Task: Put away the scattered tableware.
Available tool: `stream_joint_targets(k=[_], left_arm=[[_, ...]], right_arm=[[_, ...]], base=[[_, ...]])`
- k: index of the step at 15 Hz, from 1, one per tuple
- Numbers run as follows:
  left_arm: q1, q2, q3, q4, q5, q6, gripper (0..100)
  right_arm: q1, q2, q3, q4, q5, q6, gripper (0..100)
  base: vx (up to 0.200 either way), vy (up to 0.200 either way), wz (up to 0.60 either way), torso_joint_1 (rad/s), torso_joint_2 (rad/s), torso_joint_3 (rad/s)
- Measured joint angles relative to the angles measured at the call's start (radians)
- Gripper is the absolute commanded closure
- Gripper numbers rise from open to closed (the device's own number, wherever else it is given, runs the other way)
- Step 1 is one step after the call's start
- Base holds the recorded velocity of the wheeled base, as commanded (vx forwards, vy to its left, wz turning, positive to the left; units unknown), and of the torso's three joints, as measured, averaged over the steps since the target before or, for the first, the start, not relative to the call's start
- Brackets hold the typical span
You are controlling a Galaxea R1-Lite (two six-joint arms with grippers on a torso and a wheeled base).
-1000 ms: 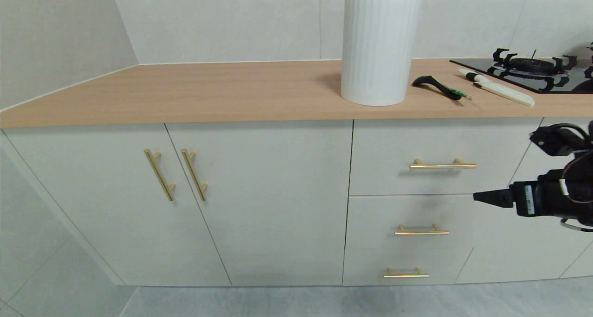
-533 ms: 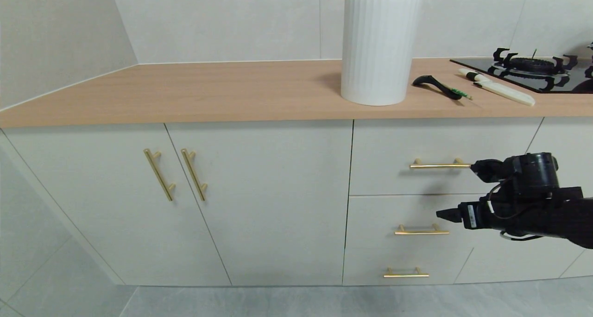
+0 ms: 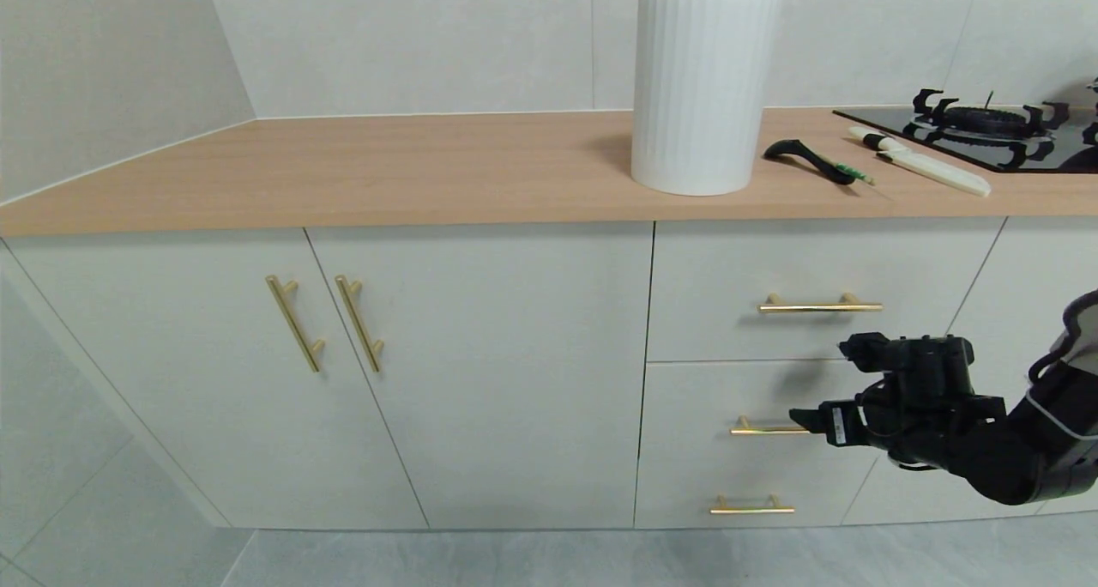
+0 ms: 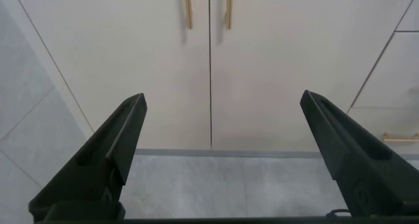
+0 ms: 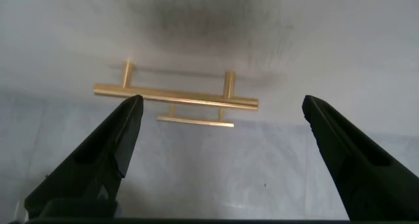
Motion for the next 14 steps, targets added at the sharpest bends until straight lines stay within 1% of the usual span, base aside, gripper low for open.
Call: stream_joint_targets(k=[2,5,11,14], left_arm=[[0.0,0.0,0.0,0.0,0.0,0.0,0],[0.001,0.0,0.0,0.0,0.0,0.0,0],[0.0,0.0,0.0,0.0,0.0,0.0,0],[0.001,0.0,0.0,0.0,0.0,0.0,0]], right_arm=[[0.0,0.031,0.001,-0.037,-0.008,0.001,0],[0.006,0.077,0.001,-0.115,-0.069,0.0,0],[0.03,0.157,-0.004,-0.213,-0.093,0.0,0],[0.03,0.183,-0.009,-0.219,-0.093,0.0,0]], base=[[0.0,0.0,0.0,0.0,0.0,0.0],[0.0,0.0,0.0,0.0,0.0,0.0],[0.0,0.0,0.0,0.0,0.0,0.0],[0.0,0.0,0.0,0.0,0.0,0.0]])
